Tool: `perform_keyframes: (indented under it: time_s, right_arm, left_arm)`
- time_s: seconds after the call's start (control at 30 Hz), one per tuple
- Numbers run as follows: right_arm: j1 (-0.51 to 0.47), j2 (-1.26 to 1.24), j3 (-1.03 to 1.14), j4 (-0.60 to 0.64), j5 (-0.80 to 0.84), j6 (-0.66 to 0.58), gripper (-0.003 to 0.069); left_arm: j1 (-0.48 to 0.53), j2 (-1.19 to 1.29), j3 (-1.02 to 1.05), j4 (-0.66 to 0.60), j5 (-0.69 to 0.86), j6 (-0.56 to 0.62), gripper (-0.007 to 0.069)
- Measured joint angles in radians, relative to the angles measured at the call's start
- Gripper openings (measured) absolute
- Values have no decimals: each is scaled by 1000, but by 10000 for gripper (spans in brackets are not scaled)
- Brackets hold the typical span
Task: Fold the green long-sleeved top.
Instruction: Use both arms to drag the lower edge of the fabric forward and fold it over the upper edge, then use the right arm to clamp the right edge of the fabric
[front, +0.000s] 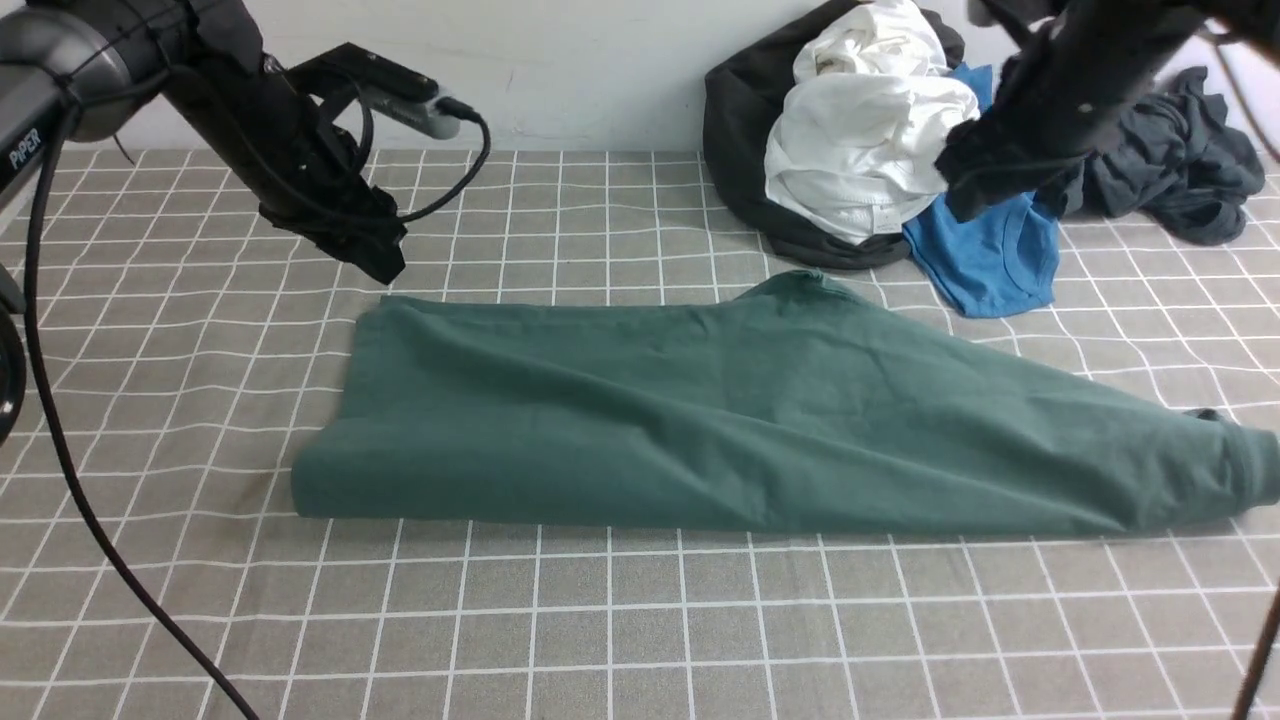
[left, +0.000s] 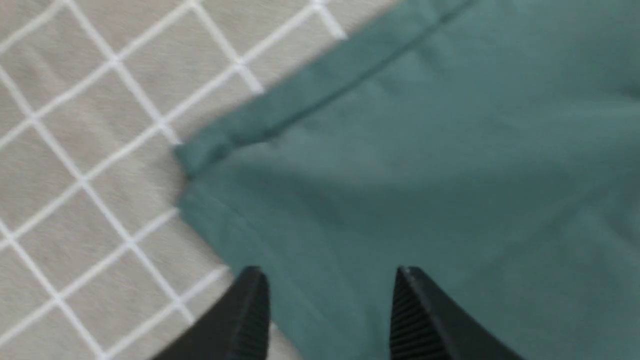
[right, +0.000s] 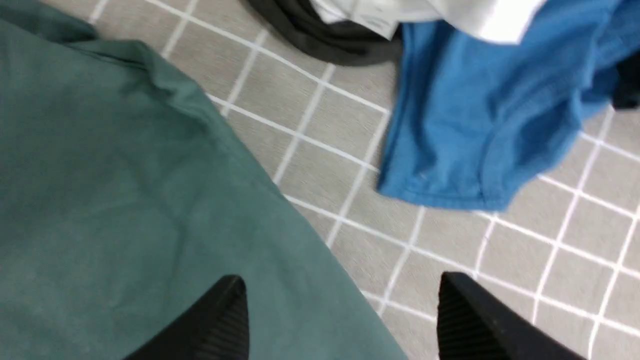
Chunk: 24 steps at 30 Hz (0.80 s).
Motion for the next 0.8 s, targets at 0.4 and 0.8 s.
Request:
perform_keyframes:
  time_s: [0.4,0.8]
  right_arm:
    - [-240,-110,544,0,-83,131,472]
    - [-341,-25,599,25,-304,165,472]
  left_arm:
    - [-189,-5,10,-12,21,-19,-8]
    - [-199,-4,11,-8,21,-19,-8]
